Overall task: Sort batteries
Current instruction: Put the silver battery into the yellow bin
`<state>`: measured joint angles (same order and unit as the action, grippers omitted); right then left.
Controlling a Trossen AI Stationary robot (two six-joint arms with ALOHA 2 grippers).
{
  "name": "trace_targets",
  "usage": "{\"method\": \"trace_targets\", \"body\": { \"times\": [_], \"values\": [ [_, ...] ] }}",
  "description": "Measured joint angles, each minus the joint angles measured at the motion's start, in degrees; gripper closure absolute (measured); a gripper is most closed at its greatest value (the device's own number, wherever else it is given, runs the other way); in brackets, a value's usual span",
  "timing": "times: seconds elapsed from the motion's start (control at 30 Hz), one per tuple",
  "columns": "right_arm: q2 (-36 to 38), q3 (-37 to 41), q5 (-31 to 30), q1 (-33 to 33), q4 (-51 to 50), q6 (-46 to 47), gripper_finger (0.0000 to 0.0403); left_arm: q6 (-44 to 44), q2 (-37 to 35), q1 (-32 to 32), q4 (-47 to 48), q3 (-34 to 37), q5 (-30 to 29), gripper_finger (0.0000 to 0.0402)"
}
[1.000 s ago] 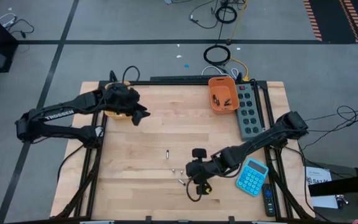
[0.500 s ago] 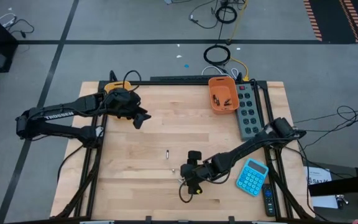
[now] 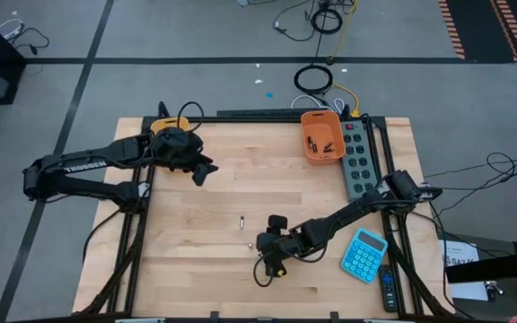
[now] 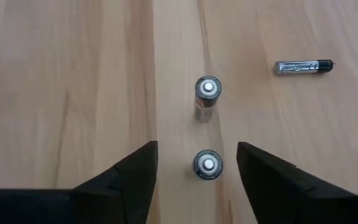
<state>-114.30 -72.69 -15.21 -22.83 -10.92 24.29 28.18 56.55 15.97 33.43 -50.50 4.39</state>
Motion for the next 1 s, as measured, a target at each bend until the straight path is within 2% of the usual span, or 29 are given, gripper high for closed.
{"method": "trace_targets", "body": {
  "times": [0.63, 0.8, 0.9, 1.0],
  "values": [
    [0.0, 1.8, 0.8, 0.7, 2.9, -1.4, 0.0265, -0.5, 0.0, 0.0, 0.0, 0.0, -0.1, 0.0204],
    [-1.5, 1.8, 4.7, 1.1, 3.5, -1.3, 0.0287, -1.5, 0.0, 0.0, 0.1, 0.0, -0.2, 0.0204],
    [-2.6, 1.8, 5.4, 1.1, 3.5, -0.4, 0.0314, -1.6, 0.0, 0.0, 0.1, 0.0, -0.2, 0.0204],
    [-2.9, 1.8, 6.4, 1.1, 3.0, 1.0, 0.0364, -1.6, 0.0, 0.0, 0.3, 0.0, -0.2, 0.0204]
  ]
}}
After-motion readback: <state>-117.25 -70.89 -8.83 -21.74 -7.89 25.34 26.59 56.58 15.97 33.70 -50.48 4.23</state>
